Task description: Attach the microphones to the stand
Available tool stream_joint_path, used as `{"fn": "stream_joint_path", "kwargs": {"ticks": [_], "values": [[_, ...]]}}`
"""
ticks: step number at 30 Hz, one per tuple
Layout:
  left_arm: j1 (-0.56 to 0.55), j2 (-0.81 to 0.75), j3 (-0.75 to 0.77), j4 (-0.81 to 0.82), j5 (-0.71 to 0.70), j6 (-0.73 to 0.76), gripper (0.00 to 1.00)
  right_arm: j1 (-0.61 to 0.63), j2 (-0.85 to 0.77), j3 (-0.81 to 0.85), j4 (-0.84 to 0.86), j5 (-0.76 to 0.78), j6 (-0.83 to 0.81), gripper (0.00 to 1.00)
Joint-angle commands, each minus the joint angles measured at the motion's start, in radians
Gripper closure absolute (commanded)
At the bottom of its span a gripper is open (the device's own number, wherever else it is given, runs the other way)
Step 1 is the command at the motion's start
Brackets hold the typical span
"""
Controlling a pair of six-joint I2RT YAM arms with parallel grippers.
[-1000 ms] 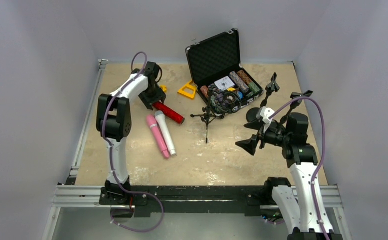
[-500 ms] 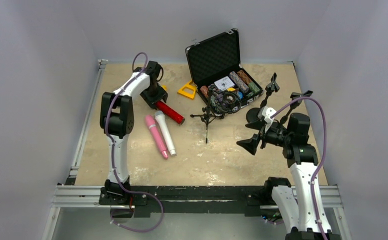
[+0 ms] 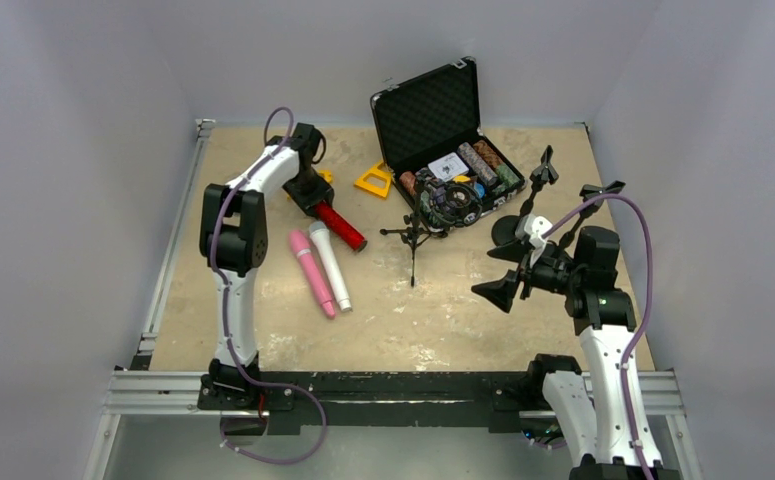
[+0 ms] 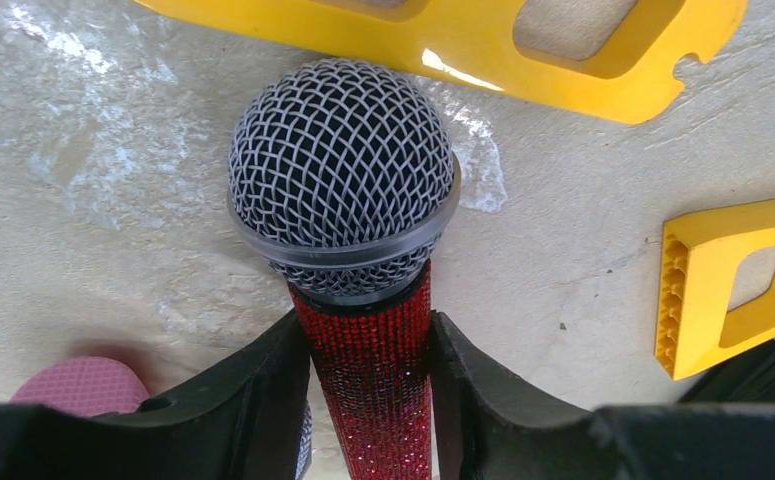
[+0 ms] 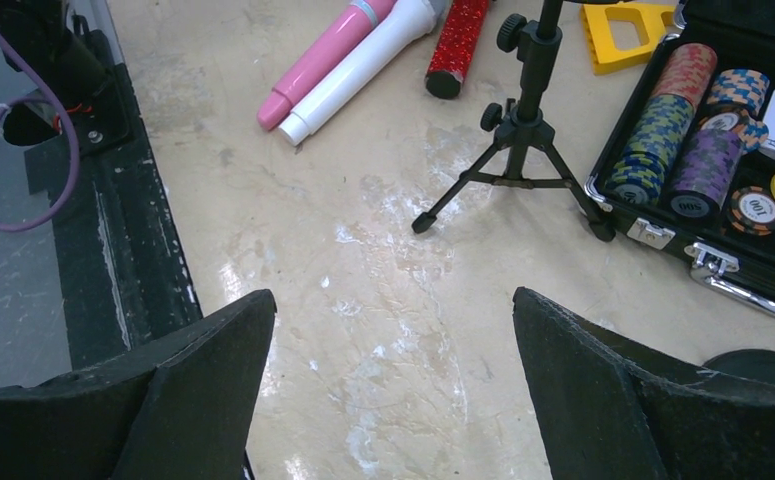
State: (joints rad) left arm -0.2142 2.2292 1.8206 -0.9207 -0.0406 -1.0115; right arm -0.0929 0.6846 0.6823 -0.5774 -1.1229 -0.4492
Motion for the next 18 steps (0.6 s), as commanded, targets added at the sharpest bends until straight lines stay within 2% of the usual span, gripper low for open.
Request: {"fn": "stream_joint_path", "kwargs": {"ticks": [1, 6, 14, 18], "values": [[0.005, -0.030, -0.022, 0.085, 0.036, 0.015, 0.76, -0.007, -0.013, 0.043, -0.017, -0.060, -0.025, 0.08], [0.006, -0.105, -0.026, 0.176, 0.086, 0.053, 1.00, -0.009, -0.014, 0.042, -0.020, -0.065, -0.033, 0.08], [0.006, -0.269, -0.042, 0.311, 0.179, 0.122, 1.00, -0.011, -0.021, 0.042, -0.040, -0.083, -0.062, 0.08], [0.005, -0.461, -0.220, 0.531, 0.255, 0.247, 1.00, -0.011, -0.025, 0.042, -0.050, -0.096, -0.082, 0.08]]}}
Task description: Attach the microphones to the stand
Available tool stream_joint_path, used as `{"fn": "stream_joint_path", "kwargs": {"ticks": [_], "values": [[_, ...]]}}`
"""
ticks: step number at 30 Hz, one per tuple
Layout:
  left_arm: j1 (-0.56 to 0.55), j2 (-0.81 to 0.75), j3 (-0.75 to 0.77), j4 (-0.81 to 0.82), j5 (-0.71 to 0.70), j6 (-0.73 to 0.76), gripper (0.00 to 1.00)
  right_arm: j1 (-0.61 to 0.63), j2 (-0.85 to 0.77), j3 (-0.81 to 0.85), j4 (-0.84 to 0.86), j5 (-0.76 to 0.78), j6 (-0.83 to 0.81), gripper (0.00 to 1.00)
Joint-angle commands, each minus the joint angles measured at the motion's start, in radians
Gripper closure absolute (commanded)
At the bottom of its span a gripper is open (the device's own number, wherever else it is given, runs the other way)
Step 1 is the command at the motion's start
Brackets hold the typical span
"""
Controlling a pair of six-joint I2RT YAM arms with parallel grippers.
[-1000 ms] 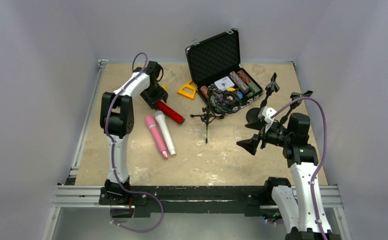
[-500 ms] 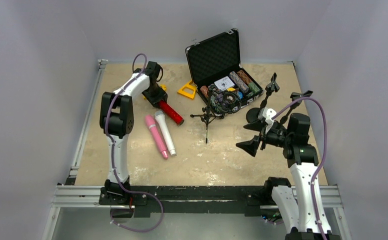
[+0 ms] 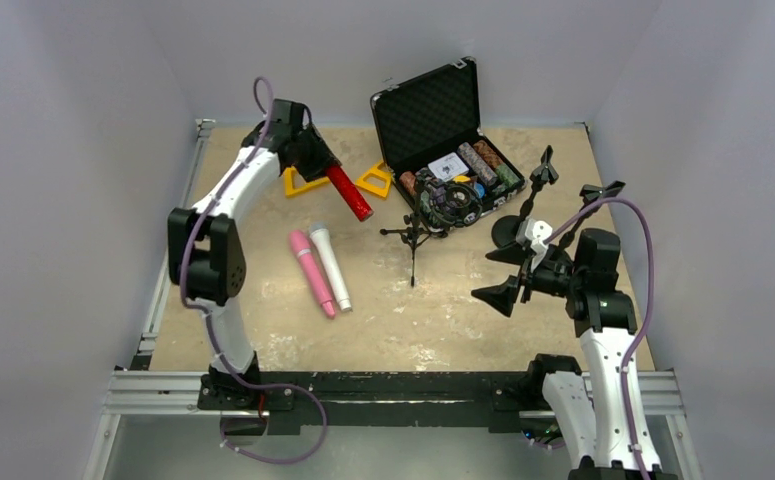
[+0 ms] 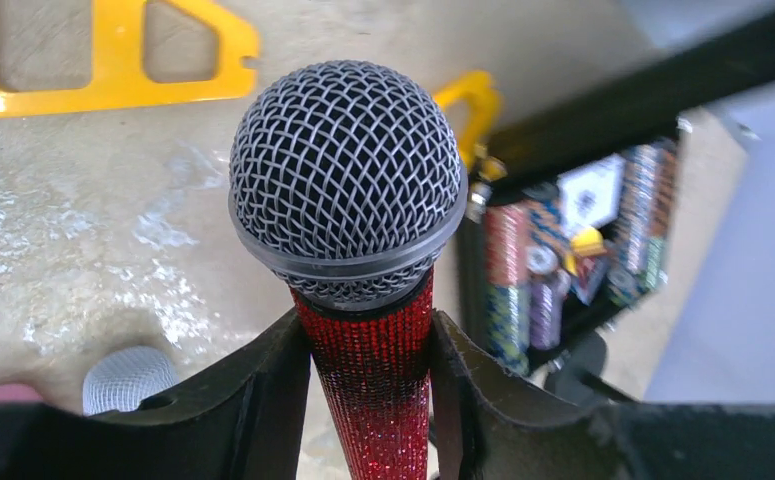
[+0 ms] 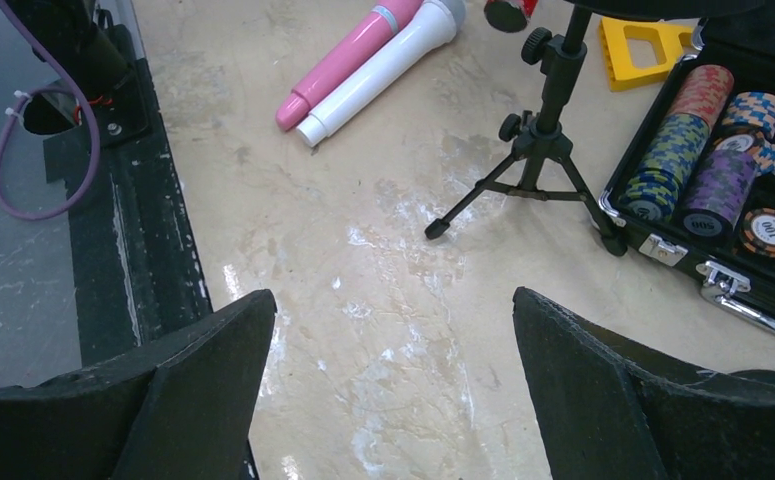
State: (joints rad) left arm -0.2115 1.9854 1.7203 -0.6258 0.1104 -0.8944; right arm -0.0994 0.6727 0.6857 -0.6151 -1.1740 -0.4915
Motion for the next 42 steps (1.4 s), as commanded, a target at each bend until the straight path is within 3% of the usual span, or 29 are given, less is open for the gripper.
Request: {"fn": "stream_joint_path", "kwargs": {"ticks": [1, 8, 12, 16, 22, 30, 35, 42], "values": [[0.003, -0.272, -0.184, 0.303, 0.129, 0.170, 1.00, -0.005, -0.014, 0.039, -0.022, -0.054, -0.050, 0.08], [-0.030, -0.749, -0.648, 0.741, 0.353, 0.427, 1.00, -0.006, -0.017, 0.048, -0.121, -0.102, -0.176, 0.08], [-0.100, -0.934, -0.698, 0.759, 0.457, 0.579, 1.00, -0.005, -0.001, 0.051, -0.133, -0.103, -0.200, 0.08], [-0.182, -1.028, -0.651, 0.740, 0.511, 0.677, 1.00, -0.005, 0.023, 0.069, -0.169, -0.117, -0.239, 0.08], [-0.244, -0.961, -0.446, 0.750, 0.598, 0.678, 1.00, -0.005, 0.047, 0.102, -0.180, -0.123, -0.270, 0.09], [-0.387, -0.724, -0.111, 0.727, 0.569, 0.723, 1.00, 0.001, 0.089, 0.171, -0.160, -0.110, -0.352, 0.09], [-0.450, -0.569, 0.026, 0.754, 0.521, 0.732, 1.00, 0.021, 0.120, 0.187, -0.023, -0.087, -0.276, 0.10], [-0.476, -0.441, 0.076, 0.839, 0.477, 0.689, 1.00, 0.044, 0.153, 0.169, 0.209, -0.083, -0.186, 0.12]]}}
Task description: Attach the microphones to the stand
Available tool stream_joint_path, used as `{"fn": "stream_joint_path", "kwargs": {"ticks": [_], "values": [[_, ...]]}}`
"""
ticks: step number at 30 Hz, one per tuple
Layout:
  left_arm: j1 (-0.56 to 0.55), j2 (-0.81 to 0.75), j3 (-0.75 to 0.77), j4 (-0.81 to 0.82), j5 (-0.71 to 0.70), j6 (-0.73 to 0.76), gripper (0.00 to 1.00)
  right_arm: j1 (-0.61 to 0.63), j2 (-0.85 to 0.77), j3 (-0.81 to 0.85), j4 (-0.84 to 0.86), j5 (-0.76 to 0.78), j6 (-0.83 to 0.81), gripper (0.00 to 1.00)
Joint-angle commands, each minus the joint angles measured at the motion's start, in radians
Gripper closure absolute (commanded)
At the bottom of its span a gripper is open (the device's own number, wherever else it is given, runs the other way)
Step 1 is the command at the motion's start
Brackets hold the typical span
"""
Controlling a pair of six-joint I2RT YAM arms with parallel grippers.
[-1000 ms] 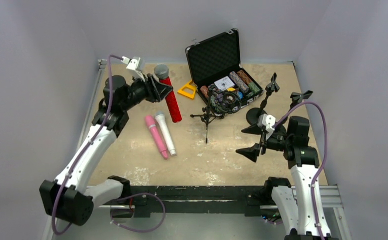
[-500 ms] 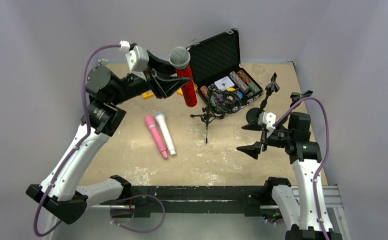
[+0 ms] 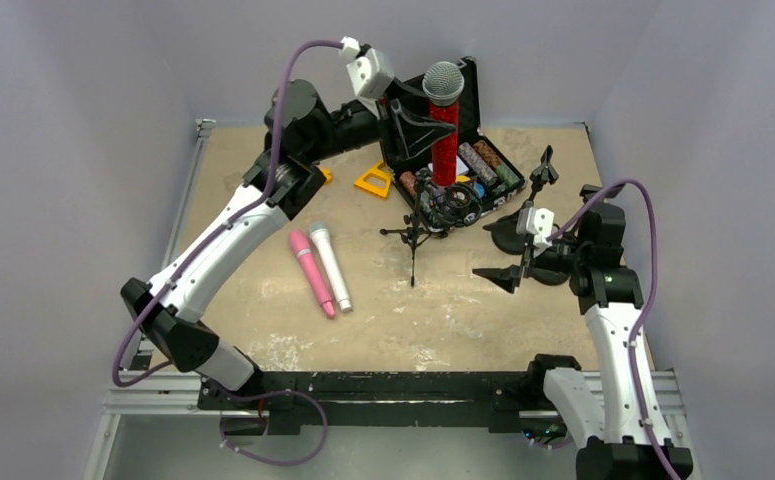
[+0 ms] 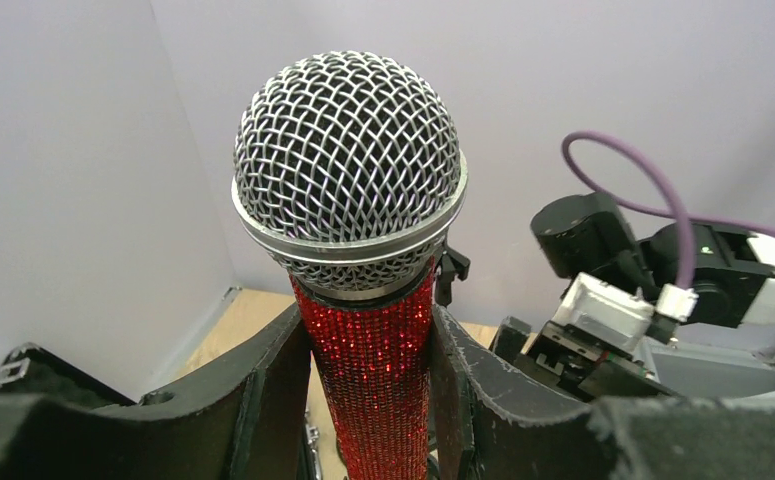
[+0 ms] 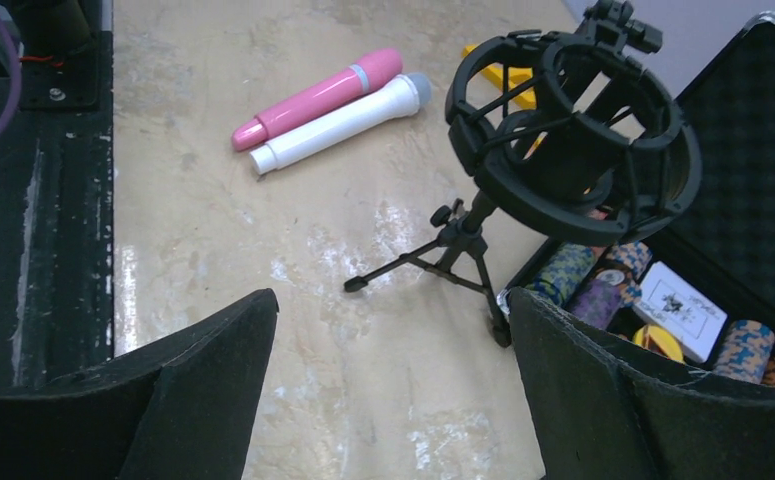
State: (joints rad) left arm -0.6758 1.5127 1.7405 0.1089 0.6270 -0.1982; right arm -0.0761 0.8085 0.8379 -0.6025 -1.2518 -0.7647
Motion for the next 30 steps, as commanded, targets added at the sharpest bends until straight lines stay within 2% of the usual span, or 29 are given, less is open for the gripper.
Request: {"fn": "stream_joint_path", "kwargs": {"ticks": [1, 6, 15, 30], "values": [[-0.014, 0.044, 0.058, 0.109, -0.041, -0.012, 1.00, 0.025, 0.026, 0.011, 0.239, 0.006, 0.121, 0.12], [-0.023, 0.086, 0.059, 0.141, -0.060, -0.027, 1.00, 0.048, 0.081, 0.003, 0.380, 0.021, 0.220, 0.14], [-0.034, 0.134, 0.057, 0.160, -0.051, -0.049, 1.00, 0.068, 0.160, -0.004, 0.505, 0.050, 0.311, 0.19], [-0.034, 0.084, -0.069, 0.172, -0.028, -0.067, 1.00, 0.068, 0.179, -0.032, 0.548, 0.081, 0.341, 0.19]]}}
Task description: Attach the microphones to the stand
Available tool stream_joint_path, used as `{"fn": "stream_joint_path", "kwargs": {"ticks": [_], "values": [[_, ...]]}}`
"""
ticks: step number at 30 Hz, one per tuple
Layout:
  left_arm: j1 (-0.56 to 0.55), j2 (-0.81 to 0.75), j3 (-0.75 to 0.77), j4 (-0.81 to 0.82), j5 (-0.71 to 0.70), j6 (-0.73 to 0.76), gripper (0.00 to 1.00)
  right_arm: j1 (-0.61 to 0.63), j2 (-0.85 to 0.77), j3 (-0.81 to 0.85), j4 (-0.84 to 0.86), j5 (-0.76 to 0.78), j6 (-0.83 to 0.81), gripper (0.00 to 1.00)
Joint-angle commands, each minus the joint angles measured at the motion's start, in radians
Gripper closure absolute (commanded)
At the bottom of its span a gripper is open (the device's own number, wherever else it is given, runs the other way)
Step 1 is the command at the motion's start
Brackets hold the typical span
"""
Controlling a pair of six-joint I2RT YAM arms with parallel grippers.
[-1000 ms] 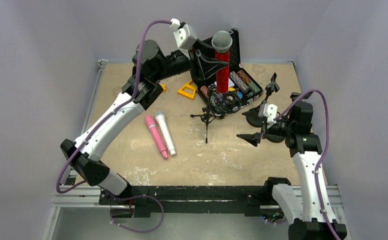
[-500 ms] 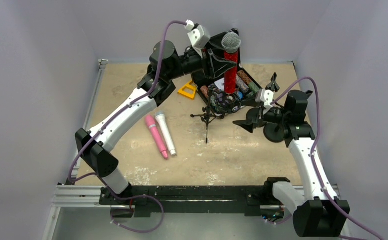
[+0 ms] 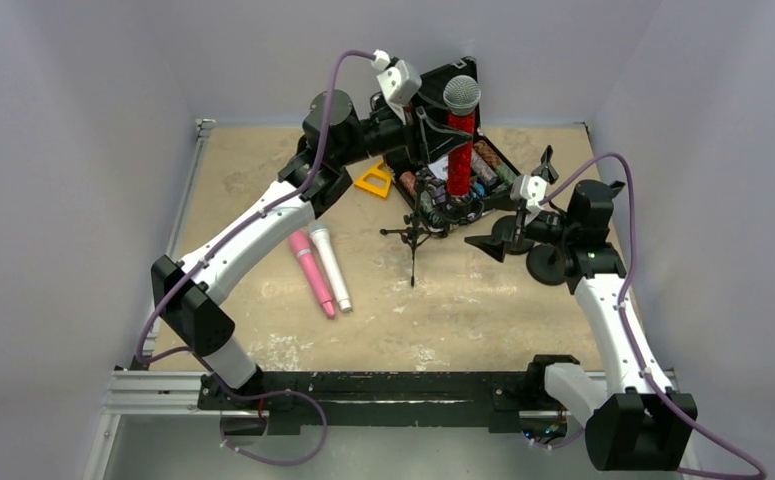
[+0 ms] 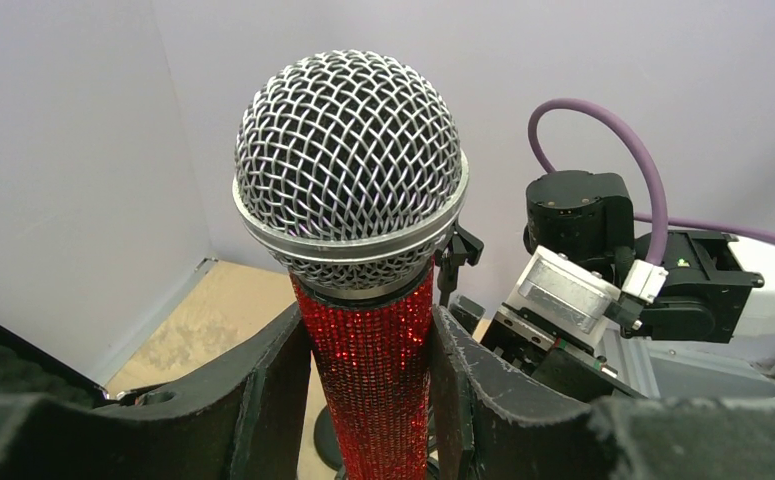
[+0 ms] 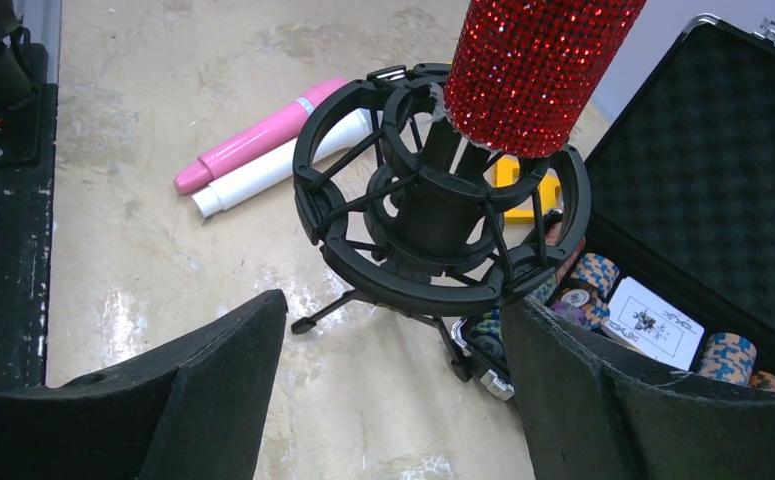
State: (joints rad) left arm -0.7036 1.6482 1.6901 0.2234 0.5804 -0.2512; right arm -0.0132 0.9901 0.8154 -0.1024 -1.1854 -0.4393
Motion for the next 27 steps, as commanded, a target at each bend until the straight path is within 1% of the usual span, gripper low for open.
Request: {"fn": "stream_joint_path", "kwargs": {"ticks": [1, 13, 20, 25, 27], "values": [[-0.006, -0.049, -0.022, 0.058, 0.018, -0.015, 1.00, 0.005, -0.002, -0.010, 0.048, 0.015, 0.016, 0.19], [-0.007, -0.072, -0.049, 0.097, 0.061, -0.060, 1.00, 0.005, 0.009, -0.007, 0.051, 0.053, 0.026, 0.19], [-0.007, -0.067, -0.041, 0.089, 0.065, -0.057, 1.00, 0.005, 0.010, -0.008, 0.055, 0.058, 0.031, 0.19], [-0.007, -0.063, -0.042, 0.021, 0.055, -0.001, 1.00, 0.005, 0.016, -0.005, 0.057, 0.055, 0.033, 0.19], [-0.007, -0.057, -0.040, -0.022, 0.046, 0.037, 1.00, 0.031, 0.020, -0.003, 0.058, 0.053, 0.031, 0.19]]}}
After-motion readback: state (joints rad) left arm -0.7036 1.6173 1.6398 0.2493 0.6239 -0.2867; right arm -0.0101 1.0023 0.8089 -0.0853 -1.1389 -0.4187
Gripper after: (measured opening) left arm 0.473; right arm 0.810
